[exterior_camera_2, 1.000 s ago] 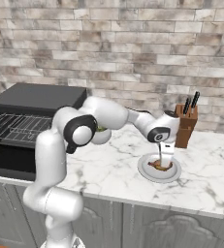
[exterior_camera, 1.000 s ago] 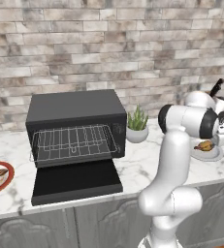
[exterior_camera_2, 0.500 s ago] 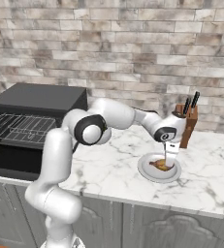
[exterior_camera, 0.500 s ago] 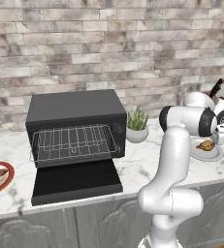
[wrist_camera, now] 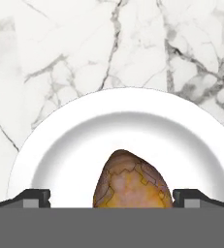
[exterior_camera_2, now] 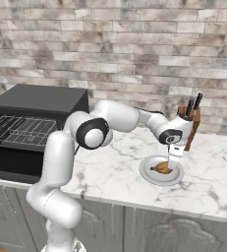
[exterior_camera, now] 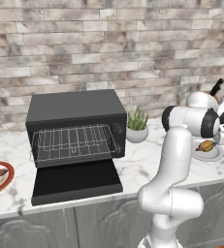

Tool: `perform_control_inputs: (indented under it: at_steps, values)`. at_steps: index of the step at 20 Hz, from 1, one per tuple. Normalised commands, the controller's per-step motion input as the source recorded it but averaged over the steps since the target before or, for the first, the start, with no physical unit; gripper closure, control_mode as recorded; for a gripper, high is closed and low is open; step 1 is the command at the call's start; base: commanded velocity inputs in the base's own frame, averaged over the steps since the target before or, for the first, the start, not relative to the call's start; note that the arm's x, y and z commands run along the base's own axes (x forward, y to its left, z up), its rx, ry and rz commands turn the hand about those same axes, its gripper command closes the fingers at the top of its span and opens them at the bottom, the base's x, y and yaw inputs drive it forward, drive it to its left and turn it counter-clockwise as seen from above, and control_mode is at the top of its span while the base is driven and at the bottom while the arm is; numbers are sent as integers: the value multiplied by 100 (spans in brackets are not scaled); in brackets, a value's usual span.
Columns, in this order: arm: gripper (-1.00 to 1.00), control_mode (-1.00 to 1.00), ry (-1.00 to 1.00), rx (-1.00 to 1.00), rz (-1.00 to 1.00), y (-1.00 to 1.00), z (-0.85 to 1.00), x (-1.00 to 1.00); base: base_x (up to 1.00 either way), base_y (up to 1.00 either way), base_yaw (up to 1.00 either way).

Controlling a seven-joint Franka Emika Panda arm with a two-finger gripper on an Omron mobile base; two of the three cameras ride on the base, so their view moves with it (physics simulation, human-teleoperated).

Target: Open the toaster oven door. Place the baguette on the bottom rack in the toaster oven and place the chicken drumstick on the top rack.

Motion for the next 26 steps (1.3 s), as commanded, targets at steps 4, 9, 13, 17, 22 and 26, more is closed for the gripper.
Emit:
perform_control_inputs:
  at_steps: [4, 9, 13, 17, 22, 26]
  values:
    - [-100, -100, -8, 0, -5, 19, 0, -12, 0, 0, 0]
    - [-100, -100, -10, -5, -3, 25, -2, -11, 0, 0, 0]
    - [-100, -100, -9, -12, 0, 16, -4, -4, 0, 0, 0]
    - [-100, -100, 0, -17, 0, 1, -12, 2, 0, 0, 0]
    - [-100, -100, 2, -10, 0, 0, -11, 0, 0, 0, 0]
    - [-100, -100, 7, 0, 0, -6, -3, 13, 0, 0, 0]
